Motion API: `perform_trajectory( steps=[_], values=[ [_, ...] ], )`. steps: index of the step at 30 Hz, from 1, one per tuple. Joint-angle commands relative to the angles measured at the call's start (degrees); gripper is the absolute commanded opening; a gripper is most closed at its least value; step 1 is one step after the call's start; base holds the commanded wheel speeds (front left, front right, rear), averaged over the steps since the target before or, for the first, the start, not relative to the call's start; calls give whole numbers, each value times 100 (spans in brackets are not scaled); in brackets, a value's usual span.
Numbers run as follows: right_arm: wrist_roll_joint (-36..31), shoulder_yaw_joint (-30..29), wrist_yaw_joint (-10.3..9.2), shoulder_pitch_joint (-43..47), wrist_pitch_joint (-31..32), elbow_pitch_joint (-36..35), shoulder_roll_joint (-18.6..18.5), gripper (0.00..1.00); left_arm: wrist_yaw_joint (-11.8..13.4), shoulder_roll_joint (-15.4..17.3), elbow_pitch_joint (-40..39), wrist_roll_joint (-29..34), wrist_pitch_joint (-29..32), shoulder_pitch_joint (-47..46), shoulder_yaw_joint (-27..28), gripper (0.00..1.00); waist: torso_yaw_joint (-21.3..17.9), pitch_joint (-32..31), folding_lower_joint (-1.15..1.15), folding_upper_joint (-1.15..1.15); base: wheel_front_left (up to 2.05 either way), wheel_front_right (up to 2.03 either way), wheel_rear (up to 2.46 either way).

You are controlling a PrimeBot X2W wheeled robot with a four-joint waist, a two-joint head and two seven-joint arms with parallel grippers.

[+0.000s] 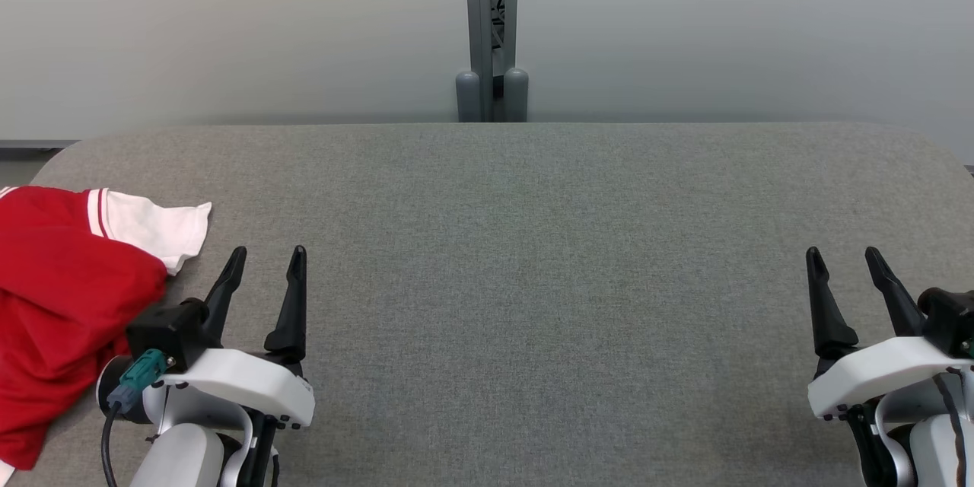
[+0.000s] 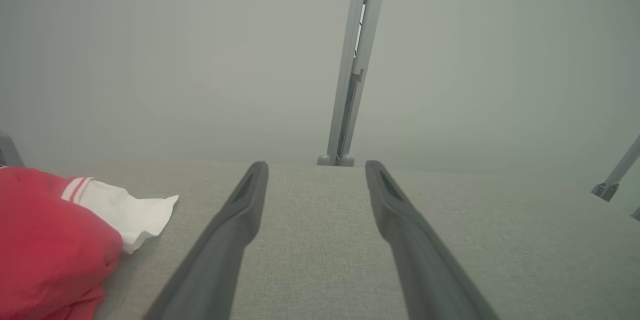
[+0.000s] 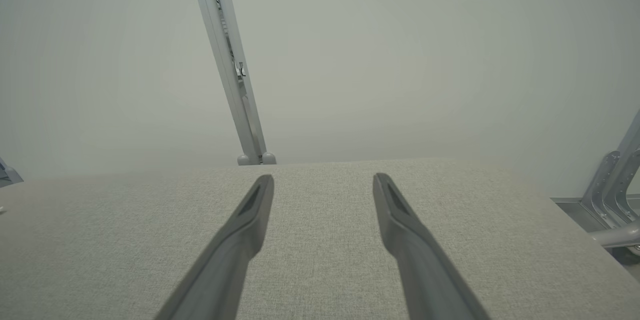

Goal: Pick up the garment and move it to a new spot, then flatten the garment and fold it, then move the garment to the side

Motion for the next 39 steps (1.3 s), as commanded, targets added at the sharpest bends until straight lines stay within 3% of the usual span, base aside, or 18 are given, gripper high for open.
perform_trajectory(
  steps=[1,23,39],
  values=[
    [-153,1,24,12,-83,-31,-13,100,41,68,-84,158,11,0,40,100,4,3,0,0,0,0,0],
    [-712,-42,27,390,-429,-212,177,100,282,87,-222,869,182,301,85,100,6,-34,0,0,0,0,0],
    [-754,14,22,601,-551,-284,294,100,433,118,-289,1255,190,381,184,100,-2,-27,0,0,0,0,0]
  ],
)
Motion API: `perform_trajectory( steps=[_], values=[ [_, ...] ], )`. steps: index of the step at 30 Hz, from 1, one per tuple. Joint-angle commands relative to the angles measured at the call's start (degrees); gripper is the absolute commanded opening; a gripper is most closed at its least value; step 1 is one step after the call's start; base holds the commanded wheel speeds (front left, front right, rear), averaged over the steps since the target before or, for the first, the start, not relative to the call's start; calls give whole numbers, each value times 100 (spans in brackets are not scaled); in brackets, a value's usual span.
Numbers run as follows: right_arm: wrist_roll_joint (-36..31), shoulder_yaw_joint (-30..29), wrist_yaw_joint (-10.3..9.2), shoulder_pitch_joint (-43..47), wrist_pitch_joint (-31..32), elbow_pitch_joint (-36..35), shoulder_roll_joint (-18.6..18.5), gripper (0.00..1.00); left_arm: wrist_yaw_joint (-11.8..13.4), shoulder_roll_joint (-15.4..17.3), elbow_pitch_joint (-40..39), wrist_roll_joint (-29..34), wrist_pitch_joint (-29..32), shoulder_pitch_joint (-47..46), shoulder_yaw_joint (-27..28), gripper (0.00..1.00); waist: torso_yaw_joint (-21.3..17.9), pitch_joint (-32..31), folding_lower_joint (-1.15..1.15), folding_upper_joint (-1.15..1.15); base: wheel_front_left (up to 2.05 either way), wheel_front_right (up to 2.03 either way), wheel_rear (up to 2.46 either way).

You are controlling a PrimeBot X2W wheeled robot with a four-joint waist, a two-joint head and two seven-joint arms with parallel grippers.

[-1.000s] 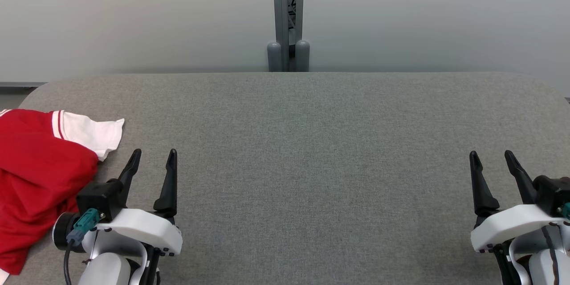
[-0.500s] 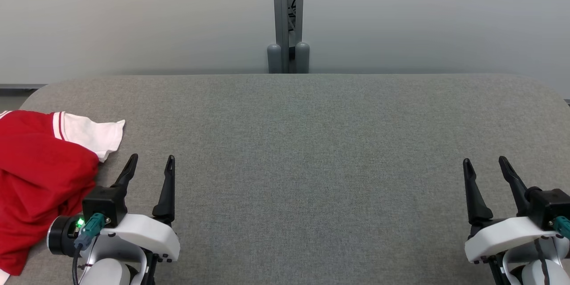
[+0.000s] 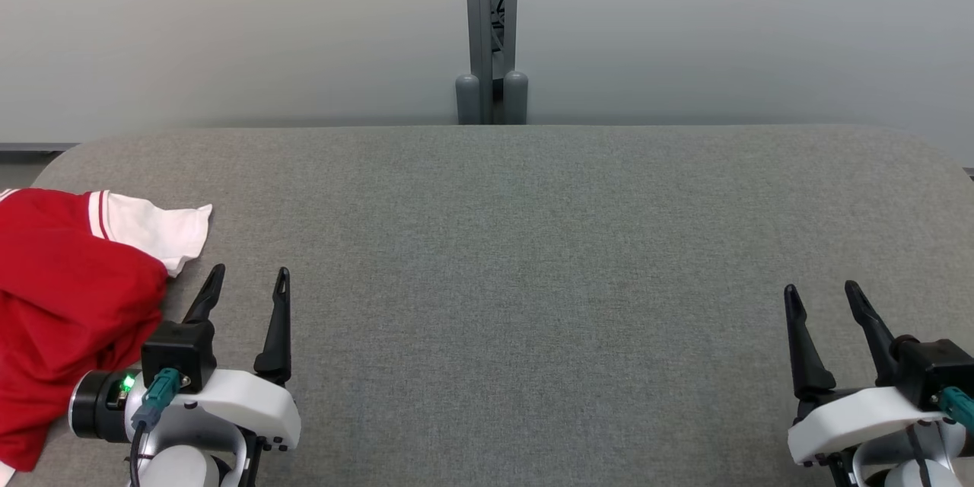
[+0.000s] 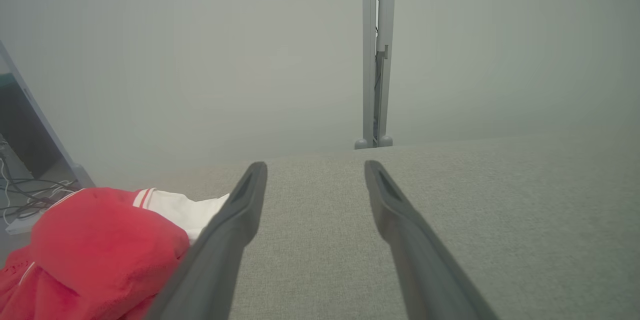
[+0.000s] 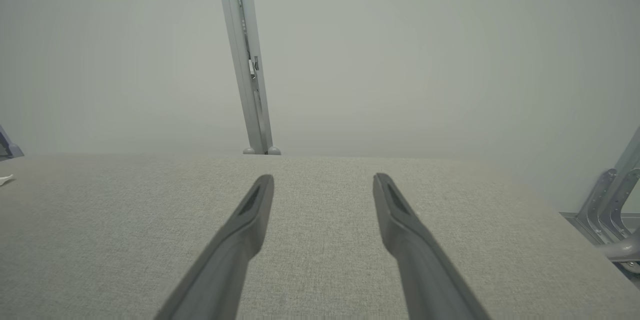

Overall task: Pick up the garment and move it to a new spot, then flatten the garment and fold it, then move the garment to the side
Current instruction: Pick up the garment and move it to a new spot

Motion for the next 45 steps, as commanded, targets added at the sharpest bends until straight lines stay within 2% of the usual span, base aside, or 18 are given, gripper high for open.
perform_trajectory(
  steps=[1,20,26,33,45],
  values=[
    [-83,0,13,80,-66,-27,-6,100,33,20,-12,100,-7,39,29,100,-8,1,0,0,0,0,0],
    [46,-124,13,114,-29,-18,30,100,72,66,44,-11,-28,-65,-57,100,-54,60,0,0,0,0,0],
    [30,-145,13,124,-22,-40,40,100,82,41,51,-51,-16,-109,-78,100,55,48,0,0,0,0,0],
    [3,-34,13,78,-1,-150,39,100,102,33,74,-157,-89,-239,-25,100,562,91,0,0,0,0,0],
    [175,333,13,171,126,-467,56,100,213,119,85,-273,-93,-14,94,100,1955,-67,0,0,0,0,0]
  ],
)
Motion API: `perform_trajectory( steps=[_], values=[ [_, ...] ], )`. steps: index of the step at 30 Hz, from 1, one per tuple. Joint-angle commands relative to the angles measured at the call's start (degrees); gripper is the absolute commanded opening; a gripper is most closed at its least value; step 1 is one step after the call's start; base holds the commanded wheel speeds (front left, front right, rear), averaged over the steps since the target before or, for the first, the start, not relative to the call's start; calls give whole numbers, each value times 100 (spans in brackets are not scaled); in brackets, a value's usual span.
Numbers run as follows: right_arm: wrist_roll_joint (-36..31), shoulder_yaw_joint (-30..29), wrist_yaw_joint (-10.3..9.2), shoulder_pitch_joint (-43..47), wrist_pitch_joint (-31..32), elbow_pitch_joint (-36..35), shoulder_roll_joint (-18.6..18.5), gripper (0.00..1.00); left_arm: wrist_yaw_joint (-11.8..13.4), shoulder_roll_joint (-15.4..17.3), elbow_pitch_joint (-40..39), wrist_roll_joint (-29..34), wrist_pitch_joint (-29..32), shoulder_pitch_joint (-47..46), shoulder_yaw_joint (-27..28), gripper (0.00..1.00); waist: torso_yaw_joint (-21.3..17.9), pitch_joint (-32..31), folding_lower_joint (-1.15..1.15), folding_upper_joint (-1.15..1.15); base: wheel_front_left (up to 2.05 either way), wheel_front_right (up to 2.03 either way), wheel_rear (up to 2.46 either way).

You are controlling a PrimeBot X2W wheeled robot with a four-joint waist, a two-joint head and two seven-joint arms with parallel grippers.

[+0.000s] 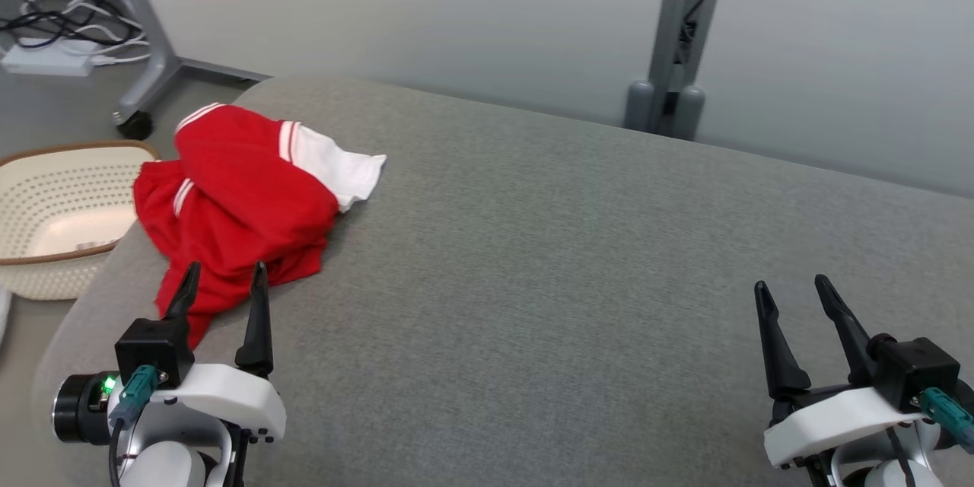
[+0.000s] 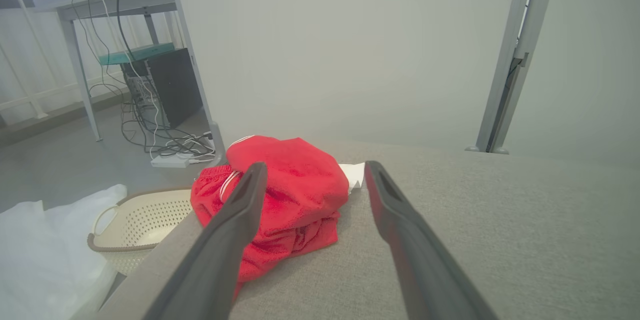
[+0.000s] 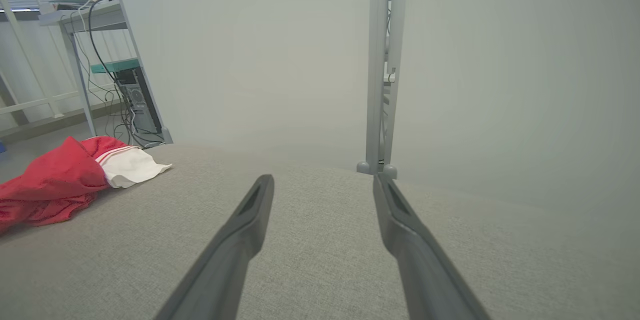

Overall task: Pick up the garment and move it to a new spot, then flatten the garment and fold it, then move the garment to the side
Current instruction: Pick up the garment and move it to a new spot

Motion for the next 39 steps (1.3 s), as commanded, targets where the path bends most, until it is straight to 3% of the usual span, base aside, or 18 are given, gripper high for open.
perform_trajectory(
  steps=[1,6,12,39],
  values=[
    [57,30,13,26,39,-71,-12,100,39,52,-34,-32,17,100,29,100,494,-81,0,0,0,0,0],
    [139,107,13,74,27,-93,-7,100,83,90,-79,-84,37,218,60,100,885,-160,0,0,0,0,0],
    [226,121,13,37,-10,-59,-7,100,117,117,-176,-127,100,327,65,100,1076,-207,0,0,0,0,0],
    [284,99,13,-30,-83,-21,-5,100,189,130,-388,-318,69,277,61,100,1101,-167,0,0,0,0,0]
  ],
)
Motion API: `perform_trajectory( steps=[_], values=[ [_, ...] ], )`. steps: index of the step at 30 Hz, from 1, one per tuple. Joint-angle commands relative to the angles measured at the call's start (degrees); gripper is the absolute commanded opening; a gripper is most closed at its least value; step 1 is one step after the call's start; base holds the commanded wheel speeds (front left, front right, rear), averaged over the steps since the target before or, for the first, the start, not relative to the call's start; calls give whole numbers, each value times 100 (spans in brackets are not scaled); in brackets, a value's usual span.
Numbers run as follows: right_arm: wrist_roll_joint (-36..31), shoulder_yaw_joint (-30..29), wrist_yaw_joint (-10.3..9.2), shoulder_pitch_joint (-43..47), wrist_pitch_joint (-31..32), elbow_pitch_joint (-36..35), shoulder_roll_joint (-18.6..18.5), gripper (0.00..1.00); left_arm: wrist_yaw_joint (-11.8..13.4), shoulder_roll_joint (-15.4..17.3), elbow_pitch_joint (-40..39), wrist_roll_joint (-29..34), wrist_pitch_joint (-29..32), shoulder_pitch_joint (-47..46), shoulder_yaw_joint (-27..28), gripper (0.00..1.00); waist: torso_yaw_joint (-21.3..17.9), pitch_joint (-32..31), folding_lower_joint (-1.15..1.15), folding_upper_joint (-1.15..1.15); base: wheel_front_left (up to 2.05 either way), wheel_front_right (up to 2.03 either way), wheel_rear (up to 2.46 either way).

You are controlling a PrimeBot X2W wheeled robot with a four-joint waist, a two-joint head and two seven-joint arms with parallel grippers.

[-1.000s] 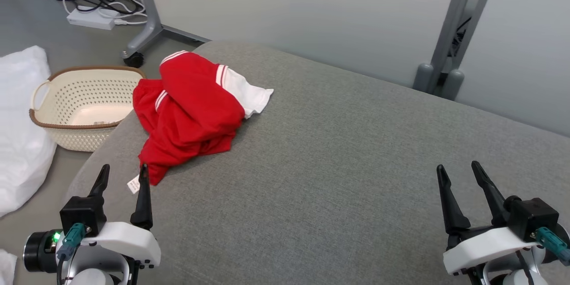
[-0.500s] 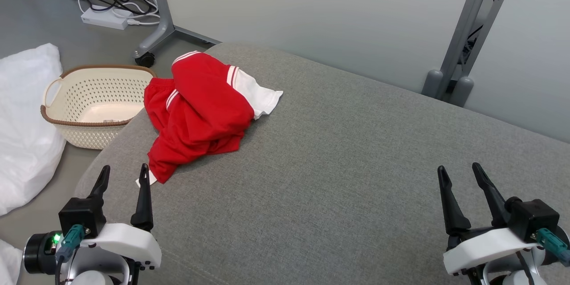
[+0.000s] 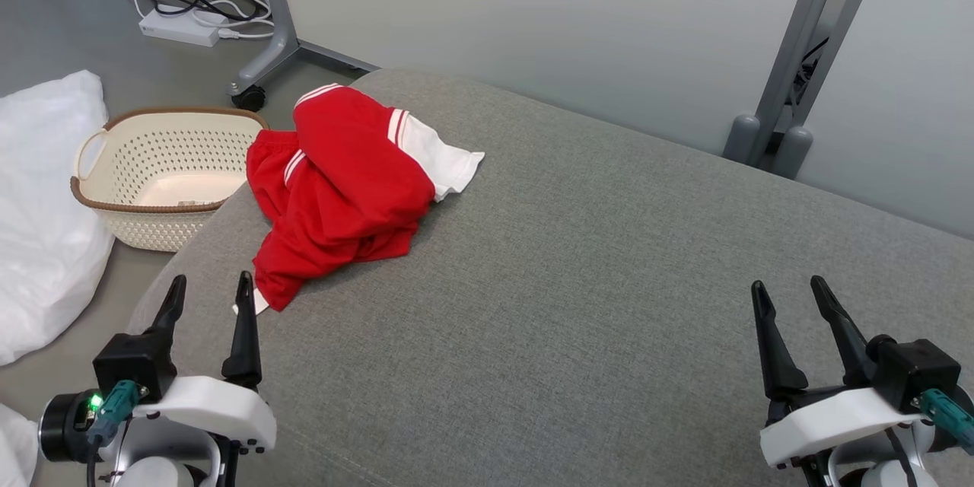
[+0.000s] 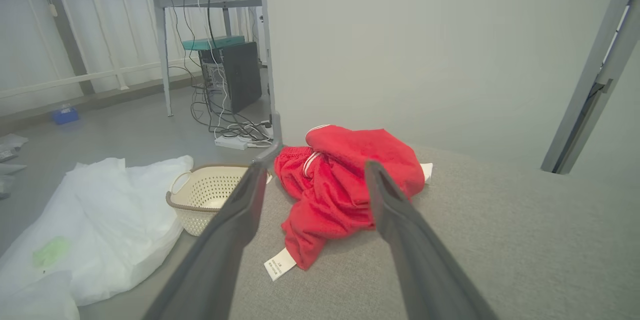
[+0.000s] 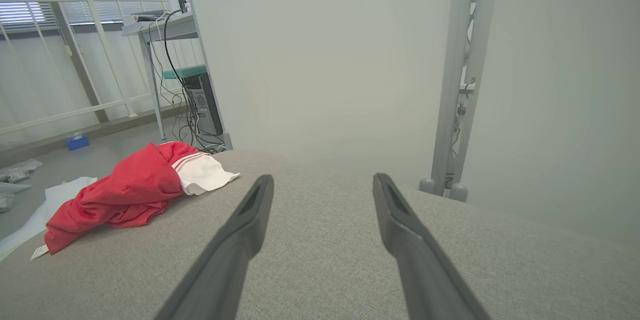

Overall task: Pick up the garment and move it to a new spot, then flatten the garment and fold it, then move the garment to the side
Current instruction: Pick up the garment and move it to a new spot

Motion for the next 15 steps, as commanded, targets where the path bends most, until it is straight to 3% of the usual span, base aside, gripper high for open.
perform_trajectory(
  steps=[1,9,15],
  values=[
    [9,-14,13,-35,-54,-20,-29,100,-32,8,-49,-57,-29,-101,29,100,10,5,0,0,0,0,0],
    [-93,29,13,-152,-12,-96,-31,100,-183,220,-182,-247,180,-1119,237,100,-60,172,0,0,0,0,0],
    [-182,179,13,-391,26,-133,-35,100,-430,448,570,-477,721,-2361,318,100,-405,537,0,0,0,0,0]
  ],
)
